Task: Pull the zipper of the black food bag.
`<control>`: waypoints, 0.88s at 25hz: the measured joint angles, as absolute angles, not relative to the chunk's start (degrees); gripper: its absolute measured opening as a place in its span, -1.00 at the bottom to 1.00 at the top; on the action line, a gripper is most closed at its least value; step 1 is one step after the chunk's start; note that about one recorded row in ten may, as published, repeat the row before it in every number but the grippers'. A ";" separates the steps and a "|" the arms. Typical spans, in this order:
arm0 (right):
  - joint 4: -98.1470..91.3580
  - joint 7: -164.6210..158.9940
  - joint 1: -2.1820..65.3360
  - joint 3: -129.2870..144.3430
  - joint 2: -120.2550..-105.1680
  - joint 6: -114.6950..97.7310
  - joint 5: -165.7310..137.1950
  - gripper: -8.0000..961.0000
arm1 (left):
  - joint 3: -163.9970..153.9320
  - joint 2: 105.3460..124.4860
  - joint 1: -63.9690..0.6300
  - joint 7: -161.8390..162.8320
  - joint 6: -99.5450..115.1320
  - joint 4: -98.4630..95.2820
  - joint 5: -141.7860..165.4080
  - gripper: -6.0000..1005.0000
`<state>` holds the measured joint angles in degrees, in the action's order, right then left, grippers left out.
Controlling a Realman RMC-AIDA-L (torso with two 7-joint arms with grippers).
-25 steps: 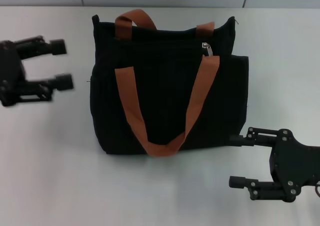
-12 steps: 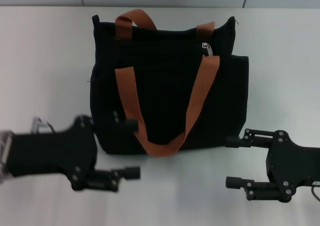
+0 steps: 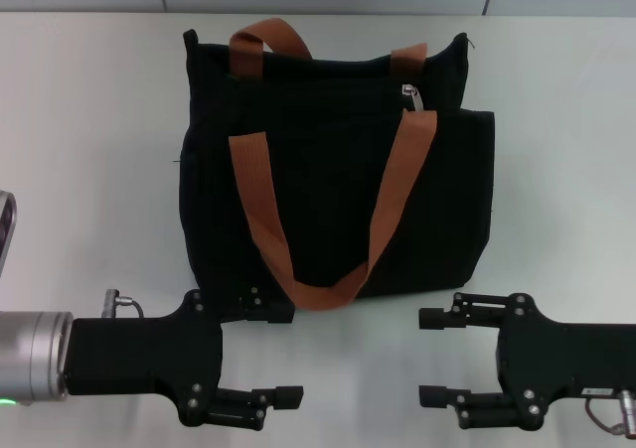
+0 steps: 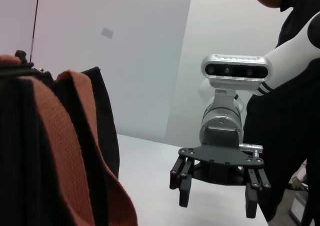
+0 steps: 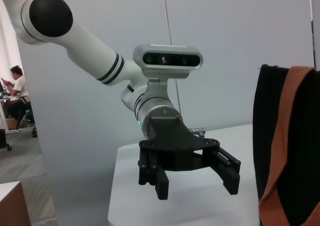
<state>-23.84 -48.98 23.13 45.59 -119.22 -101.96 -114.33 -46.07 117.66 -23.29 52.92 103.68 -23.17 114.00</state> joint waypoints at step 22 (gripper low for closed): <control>-22.80 -48.70 23.85 45.62 -119.28 -101.88 -114.29 0.50 | -46.32 117.48 -22.93 52.88 104.65 -23.11 114.44 0.65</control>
